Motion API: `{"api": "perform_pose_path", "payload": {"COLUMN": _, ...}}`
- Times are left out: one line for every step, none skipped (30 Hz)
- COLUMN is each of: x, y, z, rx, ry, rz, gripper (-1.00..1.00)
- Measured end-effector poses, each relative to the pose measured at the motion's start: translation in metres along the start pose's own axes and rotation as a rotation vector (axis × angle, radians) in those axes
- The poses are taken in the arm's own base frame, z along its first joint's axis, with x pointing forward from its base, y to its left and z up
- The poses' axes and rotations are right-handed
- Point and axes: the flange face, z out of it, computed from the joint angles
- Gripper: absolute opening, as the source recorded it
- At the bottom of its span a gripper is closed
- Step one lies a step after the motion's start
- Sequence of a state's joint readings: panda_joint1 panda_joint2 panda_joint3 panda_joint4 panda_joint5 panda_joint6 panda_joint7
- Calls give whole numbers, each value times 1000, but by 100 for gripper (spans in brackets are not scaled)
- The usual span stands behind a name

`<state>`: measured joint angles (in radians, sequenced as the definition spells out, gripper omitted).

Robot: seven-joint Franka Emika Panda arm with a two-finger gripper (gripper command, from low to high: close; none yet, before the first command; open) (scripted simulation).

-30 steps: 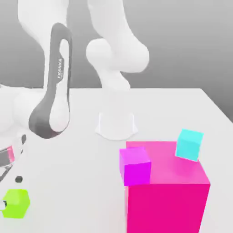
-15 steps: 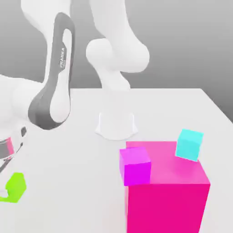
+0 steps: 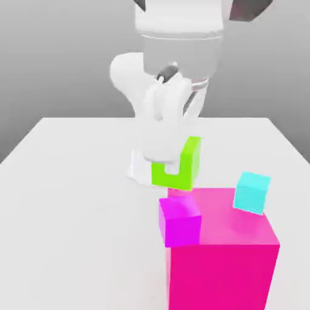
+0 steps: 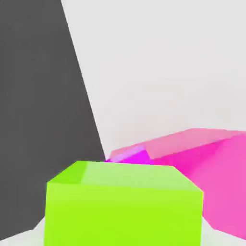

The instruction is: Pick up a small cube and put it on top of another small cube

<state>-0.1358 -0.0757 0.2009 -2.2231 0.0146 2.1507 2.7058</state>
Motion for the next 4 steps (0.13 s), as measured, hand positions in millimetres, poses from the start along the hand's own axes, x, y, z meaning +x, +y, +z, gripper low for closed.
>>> {"api": "perform_pose_path", "payload": {"x": 0, "y": 1, "z": 9, "rx": 0, "ry": 0, "rz": 1, "gripper": 100}}
{"api": "perform_pose_path", "payload": {"x": 0, "y": 1, "z": 9, "rx": 0, "ry": 0, "rz": 1, "gripper": 100}}
{"api": "perform_pose_path", "payload": {"x": 0, "y": 1, "z": 9, "rx": 0, "ry": 0, "rz": 1, "gripper": 100}}
{"api": "perform_pose_path", "payload": {"x": 0, "y": 1, "z": 9, "rx": 0, "ry": 0, "rz": 1, "gripper": 100}}
